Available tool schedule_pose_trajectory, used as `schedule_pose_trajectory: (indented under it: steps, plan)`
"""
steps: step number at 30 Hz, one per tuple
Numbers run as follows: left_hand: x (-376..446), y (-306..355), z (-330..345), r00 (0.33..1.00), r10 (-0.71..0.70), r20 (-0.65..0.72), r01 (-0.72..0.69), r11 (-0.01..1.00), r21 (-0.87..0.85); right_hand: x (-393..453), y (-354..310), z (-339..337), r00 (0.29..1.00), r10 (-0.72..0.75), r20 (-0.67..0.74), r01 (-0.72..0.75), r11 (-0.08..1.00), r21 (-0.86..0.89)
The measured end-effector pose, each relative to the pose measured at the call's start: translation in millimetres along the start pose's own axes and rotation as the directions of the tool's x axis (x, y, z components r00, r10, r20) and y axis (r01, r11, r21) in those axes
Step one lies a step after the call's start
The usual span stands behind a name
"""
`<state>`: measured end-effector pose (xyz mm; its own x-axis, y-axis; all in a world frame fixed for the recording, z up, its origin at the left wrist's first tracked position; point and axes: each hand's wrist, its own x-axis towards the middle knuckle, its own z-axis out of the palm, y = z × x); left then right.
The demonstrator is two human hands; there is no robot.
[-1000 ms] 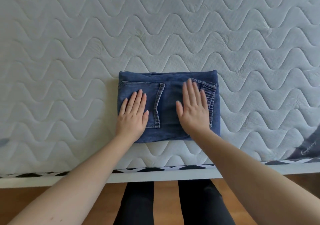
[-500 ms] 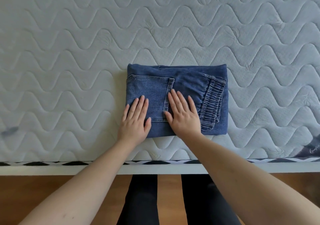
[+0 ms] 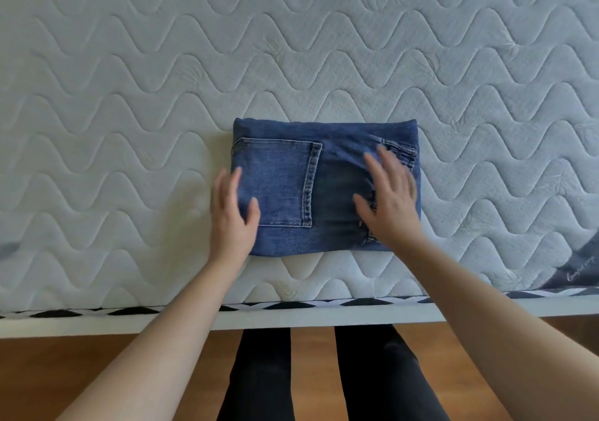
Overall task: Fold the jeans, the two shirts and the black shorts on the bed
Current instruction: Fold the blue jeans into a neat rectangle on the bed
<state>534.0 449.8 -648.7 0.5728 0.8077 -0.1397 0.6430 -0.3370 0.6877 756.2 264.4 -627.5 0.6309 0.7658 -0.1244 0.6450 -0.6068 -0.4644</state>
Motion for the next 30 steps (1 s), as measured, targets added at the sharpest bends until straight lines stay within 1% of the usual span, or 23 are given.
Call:
schedule_pose_trajectory:
  steps: [1, 2, 3, 4, 5, 6, 7, 9, 11, 12, 14, 16, 18, 21, 24, 27, 28, 30]
  plan:
    - [8.2, 3.8, -1.7, 0.982, -0.184, -0.03, 0.177, 0.972, -0.153, 5.0, 4.1, -7.8, 0.982, 0.182, -0.049, -0.178, 0.981, 0.077]
    - [18.1, 7.2, -3.2, 0.932, -0.363, -0.021, 0.344, 0.898, -0.274, 10.3, 13.1, -13.7, 0.925, 0.377, -0.045, -0.366, 0.917, 0.16]
    - [28.2, 9.5, -5.3, 0.871, -0.492, 0.004, 0.466, 0.821, -0.329, 14.8, 24.1, -17.7, 0.845, 0.534, 0.0, -0.521, 0.825, 0.219]
    - [37.5, 10.8, -8.0, 0.838, -0.544, 0.032, 0.527, 0.795, -0.3, 17.2, 34.1, -19.9, 0.77, 0.634, 0.07, -0.625, 0.729, 0.279]
    - [45.0, 8.5, -9.6, 0.837, -0.543, 0.07, 0.544, 0.81, -0.218, 17.7, 41.2, -20.5, 0.722, 0.676, 0.145, -0.677, 0.649, 0.346]
    - [50.9, 7.0, -10.7, 0.835, -0.534, 0.132, 0.549, 0.824, -0.142, 17.2, 46.3, -18.8, 0.699, 0.685, 0.206, -0.698, 0.591, 0.403]
    - [55.8, 6.2, -11.6, 0.818, -0.538, 0.204, 0.565, 0.817, -0.113, 16.5, 48.8, -17.7, 0.688, 0.682, 0.248, -0.709, 0.558, 0.43]
    - [63.1, 6.0, -11.6, 0.769, -0.544, 0.337, 0.62, 0.763, -0.182, 16.7, 51.3, -16.4, 0.678, 0.678, 0.285, -0.718, 0.529, 0.451]
    - [65.0, 10.4, -12.6, 0.745, -0.527, 0.409, 0.652, 0.706, -0.277, 18.9, 50.5, -17.3, 0.709, 0.642, 0.291, -0.694, 0.559, 0.454]
    - [64.6, 13.0, -12.9, 0.752, -0.514, 0.412, 0.646, 0.699, -0.307, 19.9, 48.1, -18.2, 0.732, 0.617, 0.29, -0.674, 0.592, 0.442]
    - [61.5, 15.4, -10.2, 0.788, -0.494, 0.367, 0.606, 0.726, -0.324, 17.8, 42.0, -18.7, 0.776, 0.58, 0.25, -0.627, 0.667, 0.402]
    - [52.3, 16.5, -5.8, 0.833, -0.475, 0.284, 0.544, 0.795, -0.269, 10.1, 36.0, -14.6, 0.825, 0.541, 0.162, -0.558, 0.738, 0.378]
    - [42.5, 18.2, -1.4, 0.867, -0.456, 0.2, 0.491, 0.851, -0.186, 5.4, 30.8, -11.6, 0.856, 0.507, 0.101, -0.506, 0.783, 0.362]
    - [38.5, 21.6, -0.1, 0.899, -0.416, 0.14, 0.433, 0.891, -0.138, 8.5, 29.3, -11.3, 0.86, 0.495, 0.124, -0.502, 0.778, 0.376]
    - [37.7, 21.6, -4.1, 0.912, -0.381, 0.153, 0.398, 0.912, -0.1, 7.2, 28.0, -11.9, 0.886, 0.437, 0.152, -0.462, 0.814, 0.352]
    - [31.7, 20.9, -5.0, 0.902, -0.392, 0.182, 0.415, 0.903, -0.112, 4.0, 22.9, -13.2, 0.9, 0.41, 0.149, -0.436, 0.841, 0.32]
    - [30.7, 22.0, -5.5, 0.897, -0.399, 0.191, 0.427, 0.895, -0.132, 5.1, 20.7, -14.9, 0.895, 0.417, 0.158, -0.446, 0.827, 0.343]
    - [31.5, 25.2, -8.1, 0.889, -0.413, 0.196, 0.446, 0.877, -0.179, 9.9, 18.1, -18.9, 0.868, 0.452, 0.207, -0.496, 0.766, 0.409]
